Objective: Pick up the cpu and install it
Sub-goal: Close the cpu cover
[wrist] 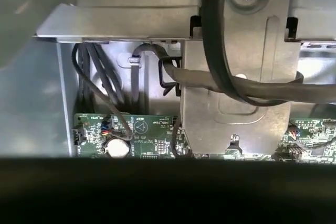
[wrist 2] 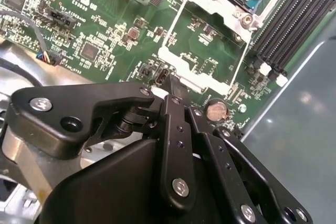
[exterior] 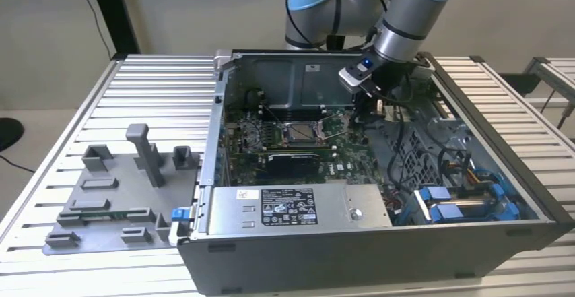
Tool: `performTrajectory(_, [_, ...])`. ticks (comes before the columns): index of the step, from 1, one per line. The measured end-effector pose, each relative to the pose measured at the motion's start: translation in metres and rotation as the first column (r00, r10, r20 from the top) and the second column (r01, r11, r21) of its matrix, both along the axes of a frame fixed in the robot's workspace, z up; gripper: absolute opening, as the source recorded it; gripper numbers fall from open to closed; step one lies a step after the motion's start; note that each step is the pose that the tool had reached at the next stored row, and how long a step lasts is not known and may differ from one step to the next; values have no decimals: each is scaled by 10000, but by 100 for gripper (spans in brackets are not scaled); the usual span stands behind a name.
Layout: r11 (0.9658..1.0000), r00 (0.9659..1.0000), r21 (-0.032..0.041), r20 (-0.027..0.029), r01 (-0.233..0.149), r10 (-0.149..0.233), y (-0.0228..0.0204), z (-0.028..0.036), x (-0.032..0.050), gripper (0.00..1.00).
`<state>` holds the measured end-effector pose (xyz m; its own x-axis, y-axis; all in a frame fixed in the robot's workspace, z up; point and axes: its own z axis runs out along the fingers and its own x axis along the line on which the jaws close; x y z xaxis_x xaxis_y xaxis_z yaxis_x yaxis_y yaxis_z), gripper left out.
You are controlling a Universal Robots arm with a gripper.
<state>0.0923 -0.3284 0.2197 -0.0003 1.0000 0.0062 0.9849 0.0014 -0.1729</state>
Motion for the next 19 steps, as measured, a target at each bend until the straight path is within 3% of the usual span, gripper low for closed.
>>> performTrajectory(2, [10000, 9999, 20, -107, 0, 0, -1, -6, 0, 0])
performTrajectory(4, [10000, 9996, 62, -275, 0, 1, -1, -7, 0, 0])
performTrajectory(6, [9999, 9992, 117, -390, 2, 3, -1, -6, 0, 0])
performTrajectory(12, [9997, 9987, 257, -507, 4, 9, -1, 34, -12, 0])
performTrajectory(19, [9995, 9983, 303, -583, 6, 12, -1, 80, -85, 0])
